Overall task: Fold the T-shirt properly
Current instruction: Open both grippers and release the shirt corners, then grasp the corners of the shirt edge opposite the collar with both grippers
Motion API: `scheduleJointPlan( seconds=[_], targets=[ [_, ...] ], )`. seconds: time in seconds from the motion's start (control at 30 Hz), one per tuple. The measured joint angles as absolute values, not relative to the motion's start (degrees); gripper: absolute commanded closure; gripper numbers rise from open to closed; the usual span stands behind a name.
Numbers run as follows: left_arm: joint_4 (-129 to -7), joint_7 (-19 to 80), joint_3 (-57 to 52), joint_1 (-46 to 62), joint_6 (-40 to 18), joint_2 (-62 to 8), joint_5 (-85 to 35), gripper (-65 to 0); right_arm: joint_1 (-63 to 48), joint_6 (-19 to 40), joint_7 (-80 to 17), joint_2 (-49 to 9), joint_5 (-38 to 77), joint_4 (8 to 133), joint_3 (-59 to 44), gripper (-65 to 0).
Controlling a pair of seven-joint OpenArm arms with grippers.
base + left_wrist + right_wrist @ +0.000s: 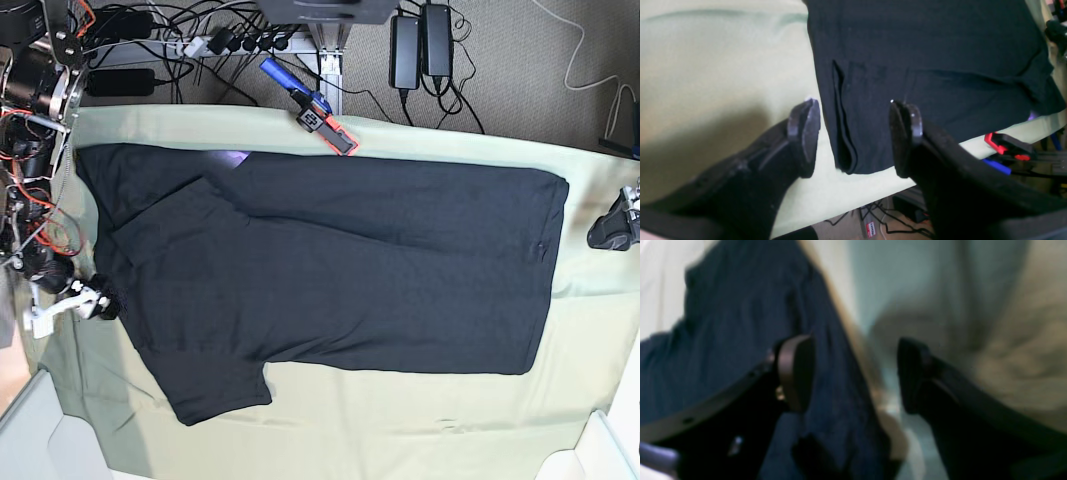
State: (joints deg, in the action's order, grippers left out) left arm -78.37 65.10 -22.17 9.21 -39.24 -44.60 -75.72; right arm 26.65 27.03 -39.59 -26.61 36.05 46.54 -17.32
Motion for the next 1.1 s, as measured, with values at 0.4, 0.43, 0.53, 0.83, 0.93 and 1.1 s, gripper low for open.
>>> scheduleJointPlan(
  seconds=[0.4, 0.43, 0.53, 0.83, 0.93, 1.1],
  targets=[
    [-78.4, 65.1, -22.2, 9.4, -39.2, -44.4, -75.7, -36.5, 26.9, 27.0, -38.8, -21.1, 35.5, 47.5, -15.4, -38.6],
    [-78.4, 65.1, -22.2, 9.4, -39.2, -44.4, -75.7, -36.5, 26.9, 27.0, -38.8, -20.9, 35.5, 47.6, -15.3, -38.6],
    [-78.4, 65.1, -22.2, 9.4, -39.2, -44.4, -75.7, -36.5, 26.8, 27.0, -39.0, -20.8, 35.5, 48.1, -15.3, -38.6],
    [-78.4, 64.4, -22.2, 9.4, -39.2, -44.1, -75.7, -36.5, 26.7, 27.0, -39.3, -20.8, 35.5, 49.4, -15.3, -15.9],
    [-78.4, 63.8, -22.2, 9.4, -39.2, -44.1, -75.7, -36.5, 26.7, 27.0, -39.3, -20.8, 35.5, 49.4, -15.3, 0.0],
    [-78.4, 60.3, -22.2, 9.4, -39.2, -44.1, -72.7, -36.5, 26.7, 27.0, -39.2, -20.8, 35.4, 49.4, -15.3, 0.0]
  ],
)
